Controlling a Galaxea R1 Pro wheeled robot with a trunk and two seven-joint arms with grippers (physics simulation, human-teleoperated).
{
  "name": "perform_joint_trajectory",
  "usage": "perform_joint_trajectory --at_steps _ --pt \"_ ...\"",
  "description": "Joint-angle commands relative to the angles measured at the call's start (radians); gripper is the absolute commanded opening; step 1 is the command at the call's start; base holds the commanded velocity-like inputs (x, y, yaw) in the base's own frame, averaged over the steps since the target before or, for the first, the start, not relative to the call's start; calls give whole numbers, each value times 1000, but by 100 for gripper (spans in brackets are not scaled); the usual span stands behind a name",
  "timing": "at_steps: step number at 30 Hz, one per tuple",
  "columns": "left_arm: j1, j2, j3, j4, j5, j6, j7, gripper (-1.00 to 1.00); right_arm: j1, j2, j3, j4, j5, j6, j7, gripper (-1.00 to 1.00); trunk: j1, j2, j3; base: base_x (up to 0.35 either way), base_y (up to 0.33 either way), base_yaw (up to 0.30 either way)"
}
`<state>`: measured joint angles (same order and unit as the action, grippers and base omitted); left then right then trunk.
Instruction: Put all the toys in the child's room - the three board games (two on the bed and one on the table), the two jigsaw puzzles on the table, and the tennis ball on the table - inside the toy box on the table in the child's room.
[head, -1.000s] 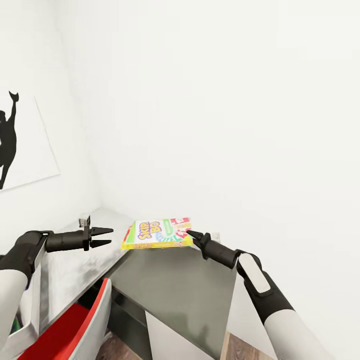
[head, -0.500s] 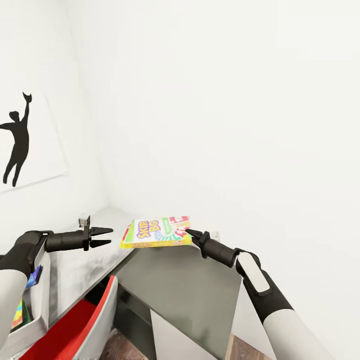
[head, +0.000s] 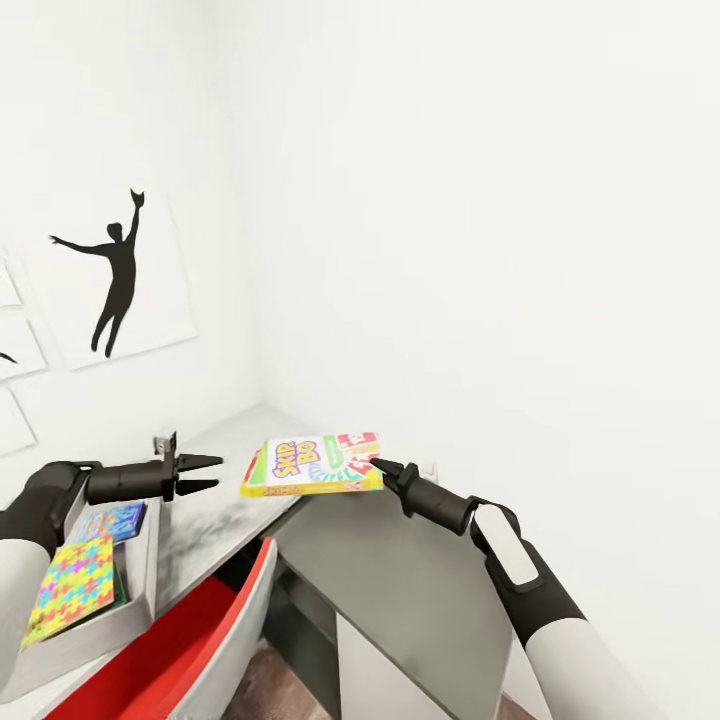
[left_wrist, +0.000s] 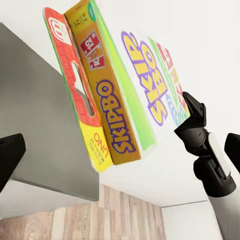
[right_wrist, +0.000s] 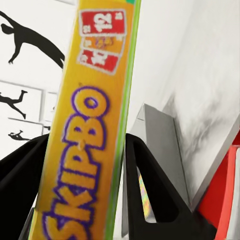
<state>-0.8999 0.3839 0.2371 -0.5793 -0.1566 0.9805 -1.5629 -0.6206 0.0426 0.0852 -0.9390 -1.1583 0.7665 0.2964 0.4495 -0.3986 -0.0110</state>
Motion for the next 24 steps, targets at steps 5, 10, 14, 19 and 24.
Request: perform_joint_trajectory --at_steps 5,10,14,19,24 --pt "-1 5 4 -1 -11 10 -8 100 -1 1 0 0 -3 4 4 -100 0 -1 -1 0 0 291" --pt "-1 6 5 -1 -10 10 -8 100 -1 1 0 1 -3 4 4 -100 0 -1 -1 0 0 291" --pt "-1 8 8 -1 -9 10 -8 100 -1 2 1 1 -2 4 4 -100 0 -1 -1 0 0 291" --pt "-1 10 9 -1 -9 10 -8 100 -1 2 1 1 -3 4 4 -100 0 -1 -1 0 0 291" --pt "-1 10 10 -1 -10 10 -8 100 -1 1 1 0 -3 4 4 -100 0 -1 -1 0 0 291"
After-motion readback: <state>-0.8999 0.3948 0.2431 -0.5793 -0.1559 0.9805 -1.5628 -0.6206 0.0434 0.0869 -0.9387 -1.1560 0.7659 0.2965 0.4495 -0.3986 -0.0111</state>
